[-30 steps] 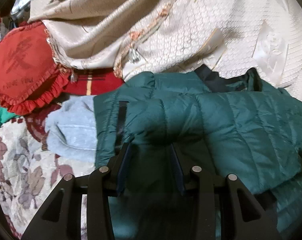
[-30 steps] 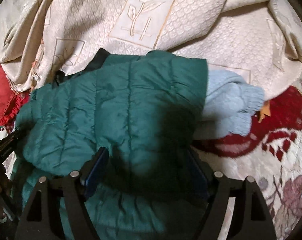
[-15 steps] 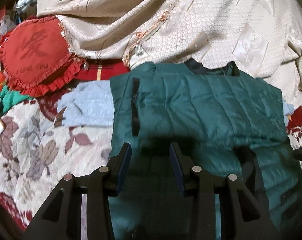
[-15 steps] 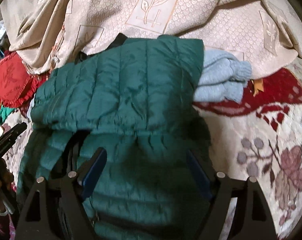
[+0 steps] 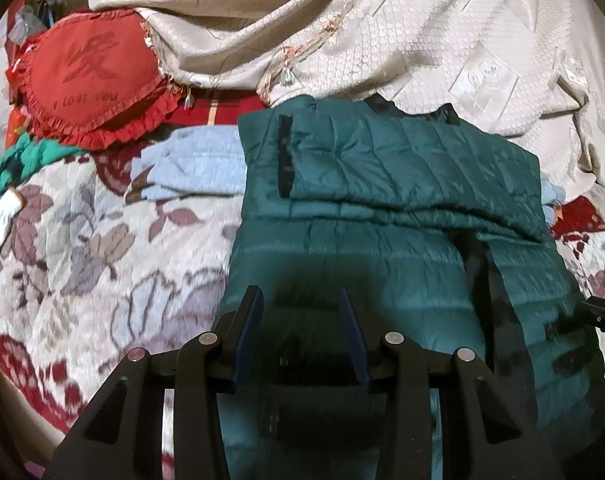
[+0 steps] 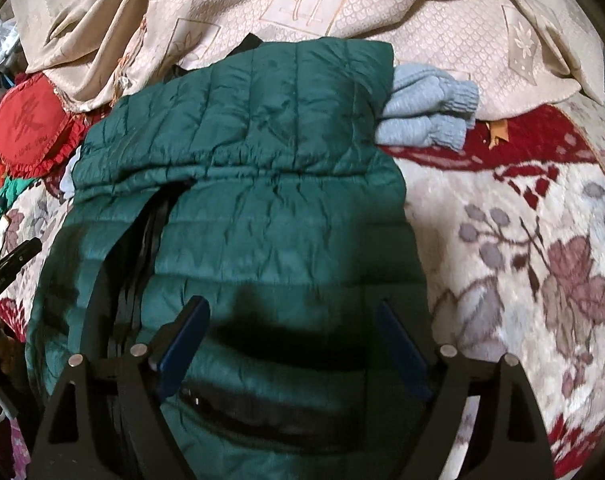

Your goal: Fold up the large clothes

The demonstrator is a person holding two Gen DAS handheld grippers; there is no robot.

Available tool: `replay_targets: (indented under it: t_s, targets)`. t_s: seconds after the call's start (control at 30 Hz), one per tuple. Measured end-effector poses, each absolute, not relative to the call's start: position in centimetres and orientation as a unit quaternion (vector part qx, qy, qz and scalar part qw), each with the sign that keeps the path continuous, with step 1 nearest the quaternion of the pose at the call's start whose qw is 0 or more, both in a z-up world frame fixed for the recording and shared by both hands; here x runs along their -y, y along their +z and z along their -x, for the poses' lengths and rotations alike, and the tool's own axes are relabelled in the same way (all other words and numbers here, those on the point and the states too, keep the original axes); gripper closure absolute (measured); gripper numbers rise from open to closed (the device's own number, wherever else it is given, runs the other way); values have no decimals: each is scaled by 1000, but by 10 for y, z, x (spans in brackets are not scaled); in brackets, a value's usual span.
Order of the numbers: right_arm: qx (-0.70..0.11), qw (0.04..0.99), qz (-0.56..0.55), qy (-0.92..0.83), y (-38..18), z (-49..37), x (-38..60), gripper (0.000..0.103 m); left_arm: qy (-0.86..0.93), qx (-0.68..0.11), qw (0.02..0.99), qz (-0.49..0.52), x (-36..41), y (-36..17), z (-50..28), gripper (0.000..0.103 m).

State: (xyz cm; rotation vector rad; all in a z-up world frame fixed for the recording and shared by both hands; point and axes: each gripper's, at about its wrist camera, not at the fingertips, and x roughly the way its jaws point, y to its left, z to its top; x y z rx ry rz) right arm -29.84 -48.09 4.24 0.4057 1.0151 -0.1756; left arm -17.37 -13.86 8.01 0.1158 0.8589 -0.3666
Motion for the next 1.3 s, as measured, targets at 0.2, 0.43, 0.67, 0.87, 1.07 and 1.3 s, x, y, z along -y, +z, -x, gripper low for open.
replay_targets:
  t_s: [0.2, 0.43, 0.67, 0.87, 1.07, 1.3]
  targets:
    - [-487, 848, -193, -81, 43, 318, 472, 14, -179, -420, 887, -59, 127, 78, 195, 81]
    - [-493, 845, -194, -78, 42, 338, 463, 14, -176, -429, 884, -63, 114, 74, 214, 81]
    - [-498, 840, -200, -74, 40, 359, 454, 12, -174, -434, 881, -64, 103, 72, 227, 81]
    - [-505, 837, -195, -72, 40, 375, 446, 10, -173, -444, 877, -63, 93, 68, 237, 81]
    - [-513, 835, -187, -68, 40, 384, 440, 9, -168, -452, 874, -59, 81, 66, 245, 81]
    - [-519, 829, -197, -65, 35, 395, 441, 9, -160, -466, 869, -53, 70, 58, 248, 81]
